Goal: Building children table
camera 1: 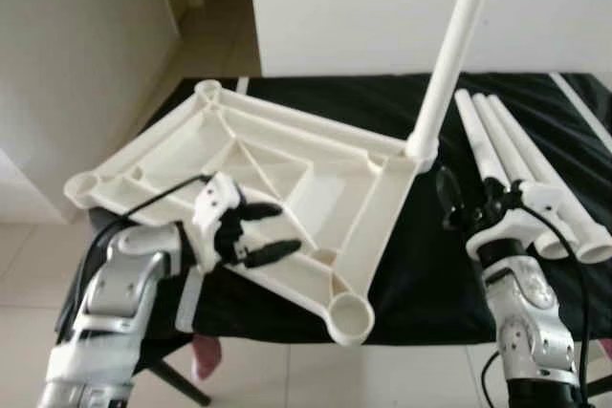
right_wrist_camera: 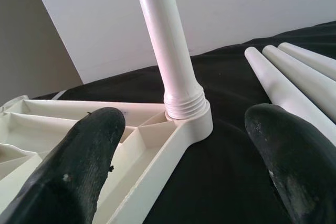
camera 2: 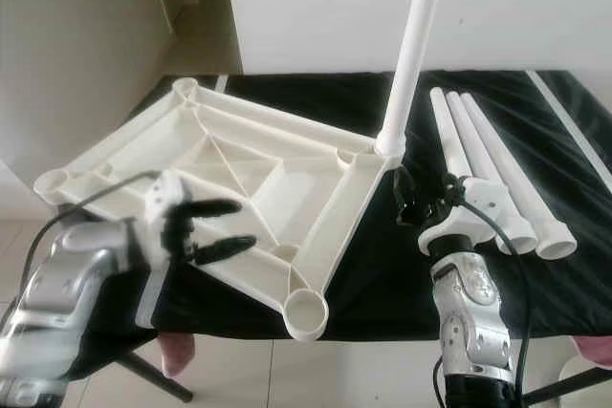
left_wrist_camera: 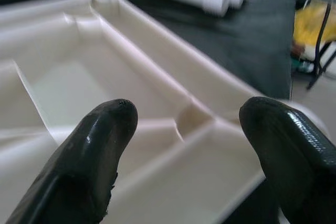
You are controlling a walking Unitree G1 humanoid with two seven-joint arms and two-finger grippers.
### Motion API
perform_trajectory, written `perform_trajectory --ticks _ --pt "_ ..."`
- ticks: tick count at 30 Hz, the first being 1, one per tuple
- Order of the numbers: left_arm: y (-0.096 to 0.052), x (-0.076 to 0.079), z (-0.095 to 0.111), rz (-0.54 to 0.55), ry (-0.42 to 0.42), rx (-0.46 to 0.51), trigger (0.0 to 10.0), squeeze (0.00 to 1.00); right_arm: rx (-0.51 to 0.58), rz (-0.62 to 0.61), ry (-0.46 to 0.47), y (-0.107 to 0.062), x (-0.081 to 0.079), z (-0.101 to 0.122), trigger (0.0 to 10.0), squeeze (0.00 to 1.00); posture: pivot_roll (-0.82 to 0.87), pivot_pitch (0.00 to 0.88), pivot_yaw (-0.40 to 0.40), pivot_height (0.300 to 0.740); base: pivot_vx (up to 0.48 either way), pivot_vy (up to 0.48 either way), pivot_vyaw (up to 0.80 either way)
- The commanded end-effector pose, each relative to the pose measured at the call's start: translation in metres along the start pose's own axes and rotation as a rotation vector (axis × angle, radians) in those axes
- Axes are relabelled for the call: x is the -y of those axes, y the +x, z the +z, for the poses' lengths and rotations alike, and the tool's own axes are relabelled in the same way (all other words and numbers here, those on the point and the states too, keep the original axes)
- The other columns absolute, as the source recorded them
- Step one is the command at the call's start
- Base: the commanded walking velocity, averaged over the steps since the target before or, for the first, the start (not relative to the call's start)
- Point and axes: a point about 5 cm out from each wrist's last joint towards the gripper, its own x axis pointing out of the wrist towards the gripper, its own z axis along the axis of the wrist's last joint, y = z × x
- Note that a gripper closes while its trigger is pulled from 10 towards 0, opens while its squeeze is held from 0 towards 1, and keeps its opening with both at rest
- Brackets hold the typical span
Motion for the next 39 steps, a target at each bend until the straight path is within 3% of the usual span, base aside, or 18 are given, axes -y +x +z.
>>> perform_trajectory --ticks 1,6,12,15,20,26,30,31,35,36,39 --pt "0.001 0.017 -0.013 -0.166 -0.02 -0.078 10.0 0.0 -0.007 -0.009 0.005 -0.002 0.0 -0.002 10.0 0.0 0.02 0.0 0.03 0.74 0.0 0.0 0.0" --pt "0.001 0.025 -0.021 -0.219 -0.041 -0.139 10.0 0.0 -0.013 -0.011 0.001 -0.002 0.001 -0.004 10.0 0.0 0.02 0.0 0.03 0.74 0.0 0.0 0.0" --pt "0.003 0.027 -0.03 -0.204 -0.019 -0.213 10.0 0.0 -0.016 -0.012 0.001 -0.003 0.001 -0.004 10.0 0.0 0.02 0.0 0.032 0.74 0.0 0.0 0.0" --pt "0.006 0.018 -0.052 -0.118 0.036 -0.351 10.0 0.0 -0.02 -0.017 0.0 -0.004 0.003 -0.005 10.0 0.0 0.02 0.0 0.03 0.74 0.0 0.0 0.0" --pt "0.004 0.011 -0.065 -0.05 0.019 -0.44 10.0 0.0 -0.026 -0.018 -0.003 -0.005 0.003 -0.006 10.0 0.0 0.02 0.0 0.029 0.74 0.0 0.0 0.0" --pt "0.017 -0.001 -0.067 0.099 0.064 -0.457 10.0 0.0 -0.03 -0.022 -0.003 -0.005 0.004 -0.007 10.0 0.0 0.02 0.0 0.028 0.74 0.0 0.0 0.0" --pt "0.023 -0.002 -0.065 0.117 0.052 -0.425 10.0 0.0 -0.034 -0.023 -0.003 -0.005 0.002 -0.008 10.0 0.0 0.02 0.0 0.029 0.74 0.0 0.0 0.0" --pt "0.029 -0.006 -0.061 0.199 0.063 -0.407 10.0 0.0 -0.04 -0.029 0.0 -0.007 0.002 -0.01 10.0 0.0 0.02 0.0 0.029 0.74 0.0 0.0 0.0" --pt "0.035 -0.008 -0.057 0.256 0.05 -0.381 10.0 0.0 -0.048 -0.036 0.003 -0.01 0.002 -0.012 10.0 0.0 0.02 0.0 0.029 0.74 0.0 0.0 0.0" --pt "0.042 -0.011 -0.051 0.343 0.025 -0.355 10.0 0.0 -0.056 -0.043 0.007 -0.013 0.002 -0.014 10.0 0.0 0.02 0.0 0.03 0.74 0.0 0.0 0.0" --pt "0.043 -0.011 -0.051 0.353 0.017 -0.351 10.0 0.0 -0.057 -0.044 0.007 -0.013 0.002 -0.015 10.0 0.0 0.02 0.0 0.03 0.74 0.0 0.0 0.0"
